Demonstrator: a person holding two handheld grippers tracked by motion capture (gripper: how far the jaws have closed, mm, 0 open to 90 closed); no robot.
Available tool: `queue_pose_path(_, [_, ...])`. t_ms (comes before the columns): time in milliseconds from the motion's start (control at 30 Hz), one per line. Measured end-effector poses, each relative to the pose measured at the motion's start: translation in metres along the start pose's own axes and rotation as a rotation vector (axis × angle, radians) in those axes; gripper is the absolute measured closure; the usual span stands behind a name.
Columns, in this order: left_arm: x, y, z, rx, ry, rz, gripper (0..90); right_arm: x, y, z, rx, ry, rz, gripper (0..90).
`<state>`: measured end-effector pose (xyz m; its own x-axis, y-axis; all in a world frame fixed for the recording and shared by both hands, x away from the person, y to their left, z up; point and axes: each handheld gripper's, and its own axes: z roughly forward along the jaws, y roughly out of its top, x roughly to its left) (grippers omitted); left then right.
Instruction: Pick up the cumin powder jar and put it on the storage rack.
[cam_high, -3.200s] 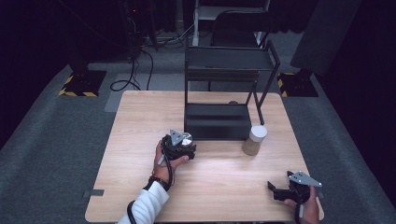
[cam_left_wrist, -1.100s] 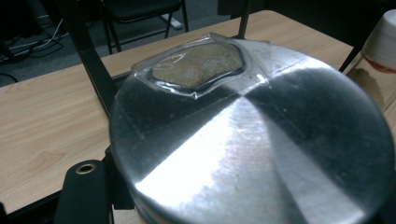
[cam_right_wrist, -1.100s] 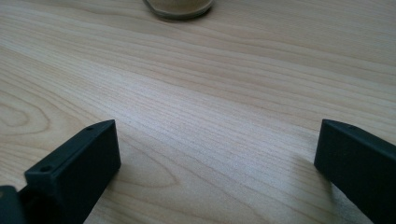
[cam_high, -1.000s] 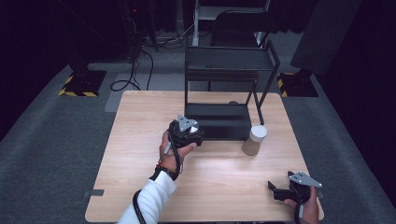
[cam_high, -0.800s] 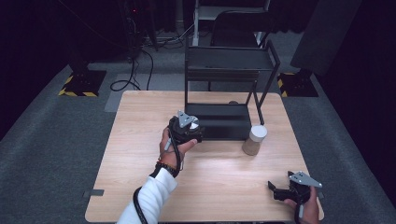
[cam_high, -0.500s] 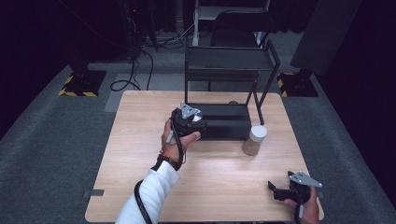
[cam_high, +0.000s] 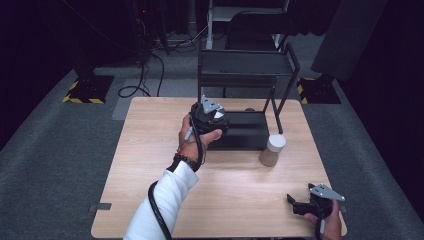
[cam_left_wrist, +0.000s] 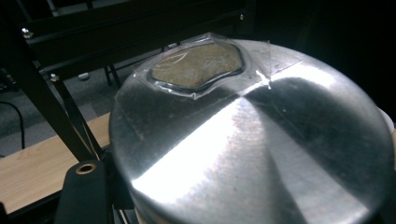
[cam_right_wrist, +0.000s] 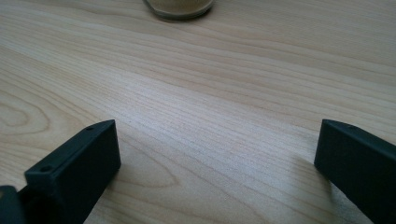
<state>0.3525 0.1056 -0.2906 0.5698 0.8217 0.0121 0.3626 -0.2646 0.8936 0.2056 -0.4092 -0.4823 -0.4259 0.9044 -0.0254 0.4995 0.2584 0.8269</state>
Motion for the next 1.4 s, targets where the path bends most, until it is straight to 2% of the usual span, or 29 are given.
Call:
queue_pose_path(533, [-0.001, 0.029, -0.008, -0.017, 0.007, 0.016, 31.1, 0.000, 0.000, 0.000, 0.001, 0.002, 0.002, 0.0])
queue_pose_path(1000, [-0.001, 0.056, -0.020, -0.052, 0.005, 0.025, 31.1, 0.000, 0.000, 0.000, -0.001, 0.000, -0.002, 0.0])
queue_pose_path(1400, [-0.002, 0.080, -0.024, -0.064, -0.013, 0.031, 31.1, 0.000, 0.000, 0.000, 0.000, 0.000, -0.001, 0.0])
